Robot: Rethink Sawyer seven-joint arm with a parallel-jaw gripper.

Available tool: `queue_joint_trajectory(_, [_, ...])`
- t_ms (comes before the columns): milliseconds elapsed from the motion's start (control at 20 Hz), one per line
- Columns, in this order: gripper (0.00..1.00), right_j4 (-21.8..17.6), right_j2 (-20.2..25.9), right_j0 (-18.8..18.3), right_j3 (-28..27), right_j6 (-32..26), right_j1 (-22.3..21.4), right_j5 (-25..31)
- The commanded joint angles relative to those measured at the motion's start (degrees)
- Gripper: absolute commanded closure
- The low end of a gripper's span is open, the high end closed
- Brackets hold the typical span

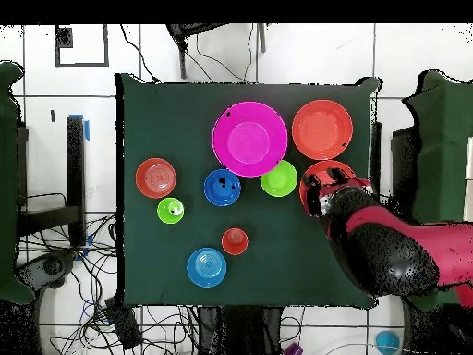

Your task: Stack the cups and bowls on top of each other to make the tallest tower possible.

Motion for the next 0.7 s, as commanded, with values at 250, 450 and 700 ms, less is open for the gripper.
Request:
queue_joint_trajectory(250, [0.0,-6.1,-1.5,4.6,6.9,-2.5,2.8,-2.9])
queue_joint_trajectory(450, [0.0,-7.0,-2.8,5.7,7.5,-0.5,2.8,-4.7])
queue_joint_trajectory(700, [0.0,-7.9,-4.8,7.4,8.0,3.0,2.0,-6.9])
